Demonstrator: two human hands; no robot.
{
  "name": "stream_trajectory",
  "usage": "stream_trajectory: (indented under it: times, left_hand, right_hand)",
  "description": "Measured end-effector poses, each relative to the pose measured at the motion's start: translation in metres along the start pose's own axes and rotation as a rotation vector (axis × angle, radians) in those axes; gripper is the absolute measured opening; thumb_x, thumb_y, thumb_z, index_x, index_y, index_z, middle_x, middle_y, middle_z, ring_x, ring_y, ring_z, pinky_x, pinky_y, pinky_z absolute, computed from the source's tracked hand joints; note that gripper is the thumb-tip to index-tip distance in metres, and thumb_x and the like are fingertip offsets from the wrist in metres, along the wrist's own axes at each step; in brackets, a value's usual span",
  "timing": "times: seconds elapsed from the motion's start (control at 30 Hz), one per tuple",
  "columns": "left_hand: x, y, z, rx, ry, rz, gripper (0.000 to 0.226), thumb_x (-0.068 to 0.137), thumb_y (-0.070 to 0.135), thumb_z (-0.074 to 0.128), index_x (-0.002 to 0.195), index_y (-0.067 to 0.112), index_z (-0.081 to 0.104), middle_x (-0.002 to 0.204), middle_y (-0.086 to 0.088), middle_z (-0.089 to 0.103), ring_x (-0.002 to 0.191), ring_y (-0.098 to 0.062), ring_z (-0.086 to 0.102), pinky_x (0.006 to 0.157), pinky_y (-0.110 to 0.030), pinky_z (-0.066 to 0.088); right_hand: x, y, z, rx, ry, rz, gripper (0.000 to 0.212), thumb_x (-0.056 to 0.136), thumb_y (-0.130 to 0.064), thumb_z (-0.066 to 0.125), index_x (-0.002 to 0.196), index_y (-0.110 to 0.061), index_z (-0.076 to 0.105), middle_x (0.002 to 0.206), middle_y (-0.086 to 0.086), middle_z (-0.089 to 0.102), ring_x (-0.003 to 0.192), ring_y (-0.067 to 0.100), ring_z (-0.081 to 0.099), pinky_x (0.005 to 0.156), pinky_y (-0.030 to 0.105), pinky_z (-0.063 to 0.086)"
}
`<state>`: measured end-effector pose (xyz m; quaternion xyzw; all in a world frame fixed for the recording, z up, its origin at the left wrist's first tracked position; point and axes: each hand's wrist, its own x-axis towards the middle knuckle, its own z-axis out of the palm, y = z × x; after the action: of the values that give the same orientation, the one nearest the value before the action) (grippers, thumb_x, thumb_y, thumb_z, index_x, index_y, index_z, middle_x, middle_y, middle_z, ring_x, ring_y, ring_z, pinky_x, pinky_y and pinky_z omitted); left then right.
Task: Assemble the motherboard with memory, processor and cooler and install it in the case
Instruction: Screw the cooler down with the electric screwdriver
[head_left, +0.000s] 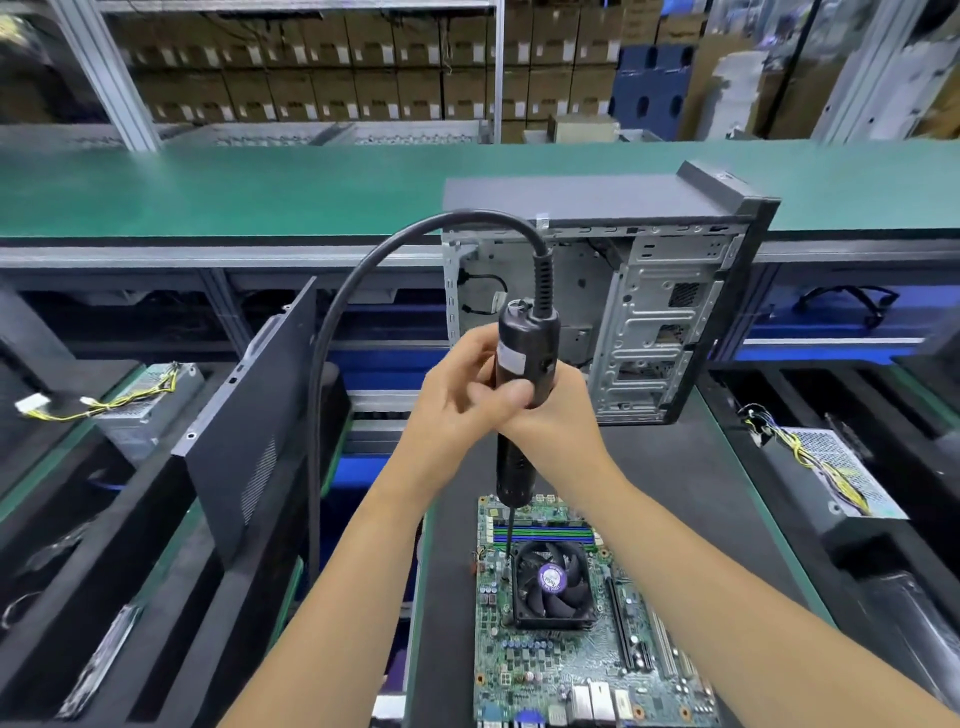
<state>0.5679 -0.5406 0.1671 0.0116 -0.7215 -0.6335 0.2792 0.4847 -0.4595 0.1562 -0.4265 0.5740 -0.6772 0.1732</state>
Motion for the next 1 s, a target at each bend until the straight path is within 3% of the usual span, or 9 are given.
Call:
stream_trajectory:
  times: [0.1, 0.23, 0.37, 0.5, 0.6, 0.67, 0.77, 1.0]
  left_hand:
    - [0.013, 0.020, 0.005, 0.092, 0.006, 0.007, 0.041, 0.075, 0.036, 0.072, 0.109, 0.014, 0.064, 0.099, -0.013, 0.066, 0.092, -0.016, 0.062, 0.081, -0.036, 0.050]
    - [0.029, 0.039, 0.006, 0.216, 0.047, 0.024, 0.015, 0.081, 0.021, 0.072, 0.089, 0.009, 0.067, 0.083, -0.011, 0.069, 0.083, -0.026, 0.066, 0.087, -0.047, 0.053]
    - [0.032, 0.043, 0.005, 0.216, -0.004, -0.019, 0.005, 0.083, 0.010, 0.069, 0.088, 0.009, 0.069, 0.091, -0.012, 0.072, 0.091, -0.025, 0.069, 0.091, -0.047, 0.052]
    - [0.037, 0.048, 0.003, 0.230, -0.088, -0.090, 0.017, 0.081, 0.006, 0.064, 0.077, 0.021, 0.070, 0.097, -0.004, 0.073, 0.094, -0.016, 0.069, 0.088, -0.038, 0.055]
    - [0.043, 0.052, 0.006, 0.188, -0.109, -0.090, 0.003, 0.080, 0.006, 0.068, 0.079, 0.009, 0.068, 0.085, -0.003, 0.075, 0.089, -0.012, 0.070, 0.079, -0.022, 0.053]
    - [0.045, 0.050, 0.012, 0.147, -0.023, -0.081, 0.014, 0.081, 0.017, 0.073, 0.073, 0.010, 0.064, 0.069, -0.003, 0.071, 0.082, -0.018, 0.072, 0.080, -0.025, 0.055]
    - [0.049, 0.046, 0.018, 0.113, 0.035, -0.094, 0.022, 0.085, 0.010, 0.067, 0.066, 0.013, 0.056, 0.051, -0.004, 0.059, 0.072, -0.024, 0.071, 0.074, -0.028, 0.056]
    - [0.051, 0.041, 0.030, 0.111, 0.019, -0.081, 0.022, 0.083, 0.002, 0.061, 0.064, 0.013, 0.054, 0.048, -0.008, 0.056, 0.069, -0.026, 0.070, 0.071, -0.026, 0.054]
  right_hand:
    - [0.002, -0.005, 0.003, -0.038, 0.000, -0.049, 0.031, 0.078, -0.001, 0.064, 0.091, -0.029, 0.066, 0.083, -0.011, 0.070, 0.083, 0.002, 0.067, 0.067, 0.019, 0.052]
    - [0.007, -0.014, 0.001, -0.104, 0.014, -0.029, 0.048, 0.068, -0.012, 0.074, 0.091, -0.052, 0.063, 0.091, -0.022, 0.070, 0.090, -0.003, 0.065, 0.071, 0.014, 0.051]
    - [0.009, -0.018, 0.002, 0.013, 0.054, -0.024, 0.034, 0.070, -0.006, 0.067, 0.084, -0.036, 0.065, 0.079, -0.023, 0.070, 0.077, -0.007, 0.065, 0.060, 0.006, 0.047]
    - [0.010, -0.017, 0.011, -0.032, 0.103, -0.093, 0.037, 0.074, -0.001, 0.058, 0.077, -0.037, 0.062, 0.067, -0.015, 0.065, 0.060, 0.001, 0.062, 0.050, 0.017, 0.048]
    - [0.011, -0.010, 0.017, -0.067, 0.209, -0.129, 0.023, 0.071, -0.005, 0.058, 0.080, -0.025, 0.063, 0.062, -0.010, 0.062, 0.057, 0.004, 0.061, 0.050, 0.020, 0.047]
    - [0.012, -0.007, 0.019, -0.050, 0.252, -0.151, 0.025, 0.071, -0.008, 0.064, 0.085, -0.028, 0.061, 0.069, -0.012, 0.063, 0.068, 0.003, 0.064, 0.057, 0.019, 0.050]
    - [0.014, -0.004, 0.016, -0.017, 0.276, -0.133, 0.034, 0.069, -0.006, 0.067, 0.084, -0.034, 0.055, 0.070, -0.017, 0.063, 0.073, -0.002, 0.063, 0.059, 0.013, 0.047]
    - [0.011, 0.000, 0.006, 0.100, 0.244, -0.157, 0.035, 0.067, -0.001, 0.062, 0.084, -0.030, 0.052, 0.067, -0.024, 0.062, 0.063, -0.009, 0.059, 0.052, 0.009, 0.045]
